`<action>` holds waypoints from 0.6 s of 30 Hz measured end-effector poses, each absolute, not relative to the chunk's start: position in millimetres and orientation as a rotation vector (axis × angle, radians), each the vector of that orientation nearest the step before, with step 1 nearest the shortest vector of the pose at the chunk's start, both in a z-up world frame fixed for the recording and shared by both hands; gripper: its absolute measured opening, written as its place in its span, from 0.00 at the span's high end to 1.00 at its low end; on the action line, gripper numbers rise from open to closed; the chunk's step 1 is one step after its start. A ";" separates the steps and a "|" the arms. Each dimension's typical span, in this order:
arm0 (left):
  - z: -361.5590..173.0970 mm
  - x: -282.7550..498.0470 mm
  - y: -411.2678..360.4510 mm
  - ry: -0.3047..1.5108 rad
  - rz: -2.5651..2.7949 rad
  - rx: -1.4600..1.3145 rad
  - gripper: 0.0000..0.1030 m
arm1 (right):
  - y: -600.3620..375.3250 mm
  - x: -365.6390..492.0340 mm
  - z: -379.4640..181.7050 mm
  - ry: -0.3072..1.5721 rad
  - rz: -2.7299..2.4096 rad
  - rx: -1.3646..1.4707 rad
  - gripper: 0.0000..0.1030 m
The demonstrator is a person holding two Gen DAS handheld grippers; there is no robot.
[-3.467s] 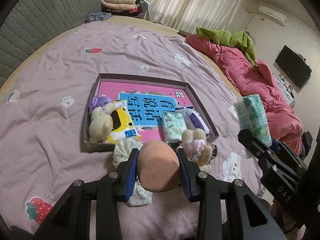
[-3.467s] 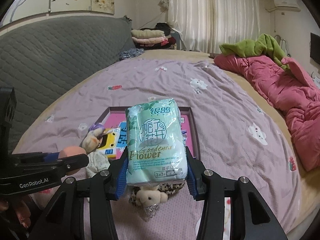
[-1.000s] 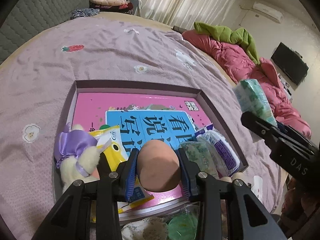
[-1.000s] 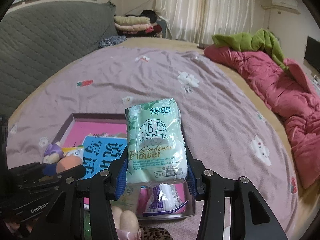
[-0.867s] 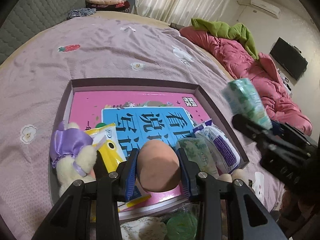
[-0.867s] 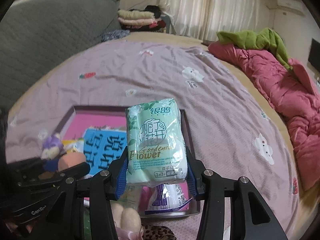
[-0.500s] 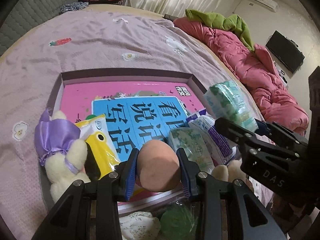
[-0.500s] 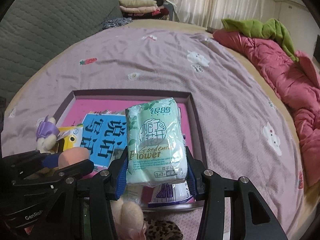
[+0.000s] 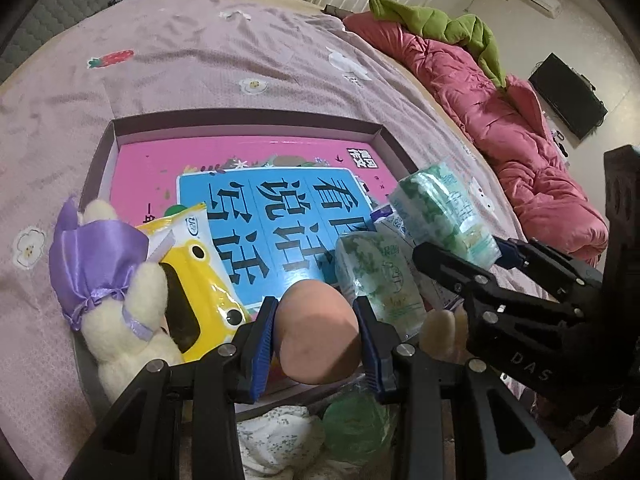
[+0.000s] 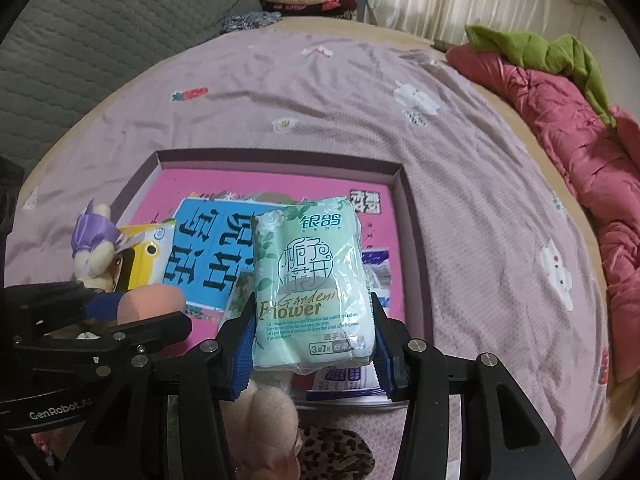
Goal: Organize soft objects
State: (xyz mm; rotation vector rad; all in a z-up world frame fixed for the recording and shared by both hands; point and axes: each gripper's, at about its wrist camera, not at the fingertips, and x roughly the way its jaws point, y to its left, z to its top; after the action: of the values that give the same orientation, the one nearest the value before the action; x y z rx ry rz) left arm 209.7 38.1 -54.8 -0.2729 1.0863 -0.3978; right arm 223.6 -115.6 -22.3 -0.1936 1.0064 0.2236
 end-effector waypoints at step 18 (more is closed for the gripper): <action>-57.9 208.6 30.4 1.109 -0.392 -0.233 0.63 | -111.4 222.5 -34.6 1.076 0.243 -0.202 0.49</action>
State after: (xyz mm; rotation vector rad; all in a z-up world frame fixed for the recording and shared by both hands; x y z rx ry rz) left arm 208.6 30.4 -57.9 -0.2330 1.1093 -0.3922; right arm 222.5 -111.4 -34.6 -0.2025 1.0760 0.2427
